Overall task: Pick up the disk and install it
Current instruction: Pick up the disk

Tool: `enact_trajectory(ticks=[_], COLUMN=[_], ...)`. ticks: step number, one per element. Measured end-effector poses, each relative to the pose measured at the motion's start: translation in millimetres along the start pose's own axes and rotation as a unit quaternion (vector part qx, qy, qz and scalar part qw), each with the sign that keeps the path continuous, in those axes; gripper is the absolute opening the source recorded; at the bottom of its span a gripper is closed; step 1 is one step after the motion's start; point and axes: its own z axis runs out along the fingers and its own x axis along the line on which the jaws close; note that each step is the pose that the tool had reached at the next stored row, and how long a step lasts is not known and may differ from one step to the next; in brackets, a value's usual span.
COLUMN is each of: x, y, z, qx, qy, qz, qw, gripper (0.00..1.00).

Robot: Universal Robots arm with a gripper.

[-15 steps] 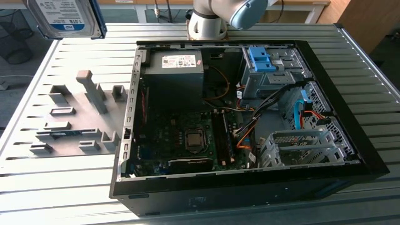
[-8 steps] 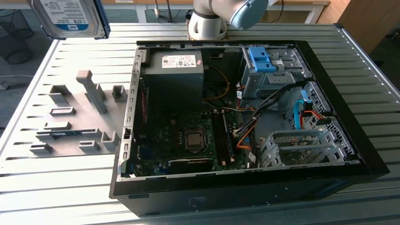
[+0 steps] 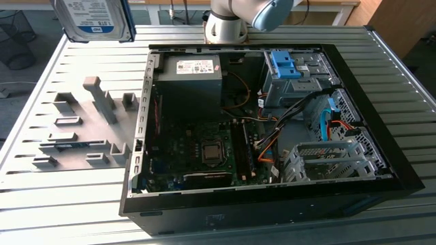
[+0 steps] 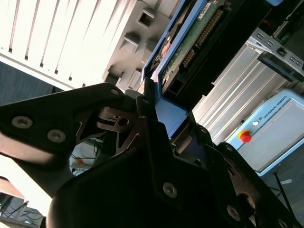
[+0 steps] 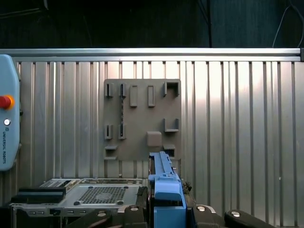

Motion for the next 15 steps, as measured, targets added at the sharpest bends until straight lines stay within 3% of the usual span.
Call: enact_trajectory(ticks=[5,15], x=[-0.3,-0.6], y=[-14.1,-28.6], z=[-0.2,-0.3], qx=[0.0000,0.0001], qy=[0.0000,0.0000], qz=[0.000,0.000], qw=[1.0000,1.0000], gripper=[0.36,0.36])
